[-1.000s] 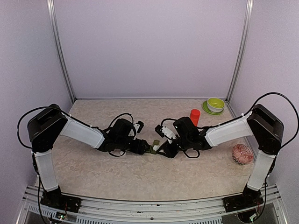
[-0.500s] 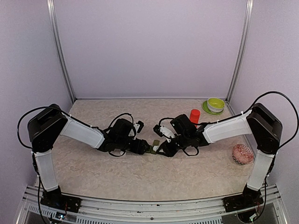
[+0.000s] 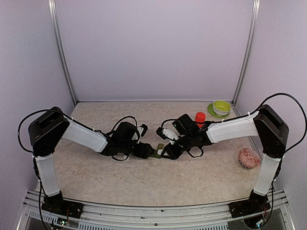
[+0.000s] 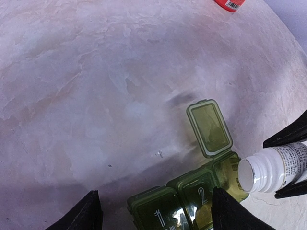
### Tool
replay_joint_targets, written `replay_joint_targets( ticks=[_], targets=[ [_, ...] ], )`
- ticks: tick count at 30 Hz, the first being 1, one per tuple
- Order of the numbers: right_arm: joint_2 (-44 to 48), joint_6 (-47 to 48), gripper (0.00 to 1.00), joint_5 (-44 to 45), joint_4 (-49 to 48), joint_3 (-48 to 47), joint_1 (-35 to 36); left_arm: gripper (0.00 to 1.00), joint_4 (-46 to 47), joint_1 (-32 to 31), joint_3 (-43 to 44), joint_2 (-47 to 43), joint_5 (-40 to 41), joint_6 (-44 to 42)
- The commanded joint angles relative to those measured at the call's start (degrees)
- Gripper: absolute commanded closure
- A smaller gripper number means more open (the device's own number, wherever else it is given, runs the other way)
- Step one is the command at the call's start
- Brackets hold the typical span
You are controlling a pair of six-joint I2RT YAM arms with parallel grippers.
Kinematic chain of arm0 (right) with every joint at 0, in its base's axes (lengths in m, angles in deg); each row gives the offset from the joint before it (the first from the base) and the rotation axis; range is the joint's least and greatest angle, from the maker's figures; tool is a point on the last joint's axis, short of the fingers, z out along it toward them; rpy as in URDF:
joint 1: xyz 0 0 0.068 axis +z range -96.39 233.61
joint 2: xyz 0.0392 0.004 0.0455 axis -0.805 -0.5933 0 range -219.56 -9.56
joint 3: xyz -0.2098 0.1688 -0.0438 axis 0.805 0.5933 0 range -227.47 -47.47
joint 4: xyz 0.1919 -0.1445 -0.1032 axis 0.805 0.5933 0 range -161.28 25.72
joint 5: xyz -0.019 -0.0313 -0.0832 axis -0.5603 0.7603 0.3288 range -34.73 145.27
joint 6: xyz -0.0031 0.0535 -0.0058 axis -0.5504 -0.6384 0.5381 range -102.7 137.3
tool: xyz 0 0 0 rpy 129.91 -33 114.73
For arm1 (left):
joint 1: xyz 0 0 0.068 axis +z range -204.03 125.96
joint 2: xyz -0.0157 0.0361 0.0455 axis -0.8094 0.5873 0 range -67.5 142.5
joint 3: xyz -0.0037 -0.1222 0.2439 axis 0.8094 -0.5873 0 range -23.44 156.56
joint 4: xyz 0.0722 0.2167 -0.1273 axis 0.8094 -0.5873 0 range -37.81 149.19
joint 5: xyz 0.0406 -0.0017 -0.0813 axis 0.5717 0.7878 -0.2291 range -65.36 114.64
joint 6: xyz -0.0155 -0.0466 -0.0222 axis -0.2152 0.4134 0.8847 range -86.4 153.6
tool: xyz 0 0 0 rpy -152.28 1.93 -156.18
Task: Sort the pills into containers
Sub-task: Pour the pill into the compartment of the pill container.
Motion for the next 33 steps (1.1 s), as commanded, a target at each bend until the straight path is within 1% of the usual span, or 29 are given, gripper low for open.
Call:
replay_joint_targets(
  ticks=[1, 11, 24, 33],
  targets=[
    [-1.3, 0.5, 0.87, 0.8, 4.7, -2.7, 0.5, 0.25, -2.4, 0.3, 0.5, 2.2, 0.2, -0.4],
    [-2.1, 1.4, 0.87, -0.1, 7.7, -4.3, 0.5, 0.25, -2.5, 0.3, 0.5, 2.3, 0.1, -0.3],
    [-5.0, 2.0, 0.87, -0.3, 15.0, -9.9, 0.8, 0.25, -2.6, 0.3, 0.8, 2.8, -0.1, -0.3],
    [-5.7, 2.1, 0.87, -0.4, 18.2, -12.6, 0.8, 0.25, -2.7, 0.3, 1.0, 3.0, 0.0, -0.3]
  ],
)
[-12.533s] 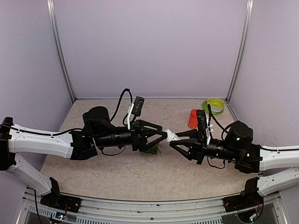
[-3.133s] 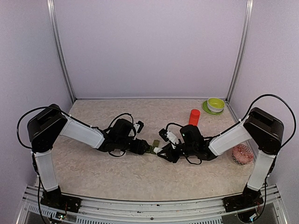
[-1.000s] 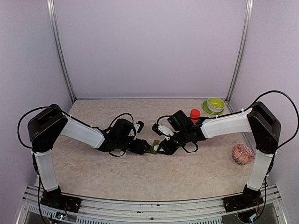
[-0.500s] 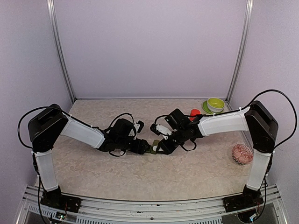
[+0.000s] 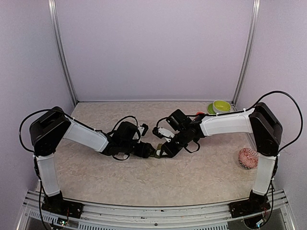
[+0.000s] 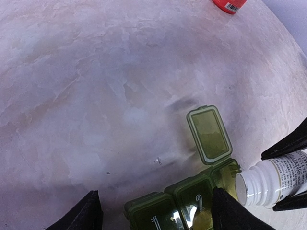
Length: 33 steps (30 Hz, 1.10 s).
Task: Sort the pills into containers
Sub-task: Pour the pill into the compartment of the pill container.
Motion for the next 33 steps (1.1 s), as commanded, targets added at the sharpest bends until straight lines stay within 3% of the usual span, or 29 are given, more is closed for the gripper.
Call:
replay_joint_targets(
  ticks=[1, 14, 33],
  targets=[
    [-1.4, 0.3, 0.87, 0.0, 4.1, -1.9, 0.5, 0.25, -3.2, 0.3, 0.1, 2.1, 0.0, -0.4],
    [-2.6, 0.7, 0.87, 0.0, 9.9, -6.0, 0.5, 0.25, -3.4, 0.3, 0.2, 2.1, -0.1, -0.4],
    [-3.1, 0.3, 0.88, -0.2, 6.8, -3.6, 0.8, 0.25, -3.4, 0.3, 0.1, 1.9, 0.0, -0.5]
  ],
)
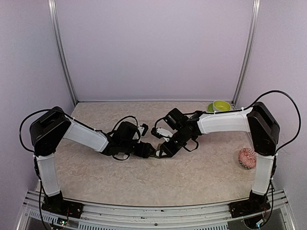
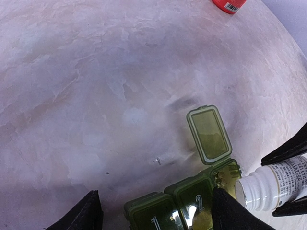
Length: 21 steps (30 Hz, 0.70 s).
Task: Sort the pills into containers
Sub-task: Pour the pill into the compartment of the pill container.
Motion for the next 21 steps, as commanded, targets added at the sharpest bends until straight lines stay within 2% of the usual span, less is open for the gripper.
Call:
replay_joint_targets(
  ticks=[1, 8, 21],
  targets=[
    [-1.2, 0.2, 0.88, 0.2, 1.2, 0.4, 0.5, 0.25, -3.6, 0.3, 0.1, 1.8, 0.3, -0.6],
    [0.0, 0.6, 0.88, 1.6, 0.2, 1.4, 0.5, 0.25, -3.6, 0.3, 0.1, 1.8, 0.4, -0.6],
    [-2.2, 0.8, 0.88, 2.0, 8.2, -4.1, 0.5, 0.25, -3.7, 0.3, 0.2, 1.9, 0.4, -0.6]
  ],
)
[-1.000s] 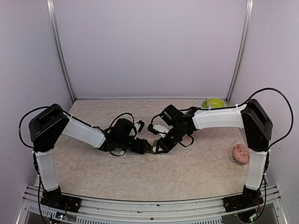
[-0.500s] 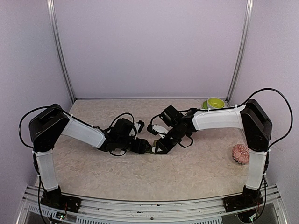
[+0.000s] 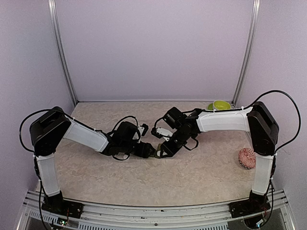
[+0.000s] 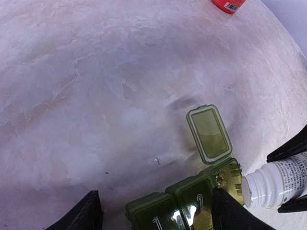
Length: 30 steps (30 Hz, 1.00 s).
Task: Sort the pills into containers
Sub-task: Pour the pill into the compartment of the pill container.
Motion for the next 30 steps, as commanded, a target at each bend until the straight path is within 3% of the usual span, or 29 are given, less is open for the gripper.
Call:
replay_joint_targets(
  ticks=[1, 19, 30],
  targets=[
    [-2.0, 0.6, 0.88, 1.1, 4.2, -1.9, 0.5, 0.25, -3.7, 0.3, 0.2, 1.9, 0.4, -0.6],
    [-4.7, 2.0, 0.88, 1.8, 9.8, -7.0, 0.4, 0.25, -3.8, 0.3, 0.3, 2.0, 0.4, -0.6],
    [-5.6, 2.4, 0.87, 0.9, 8.6, -6.7, 0.5, 0.25, -4.0, 0.3, 0.4, 2.1, 0.4, -0.7]
  ],
)
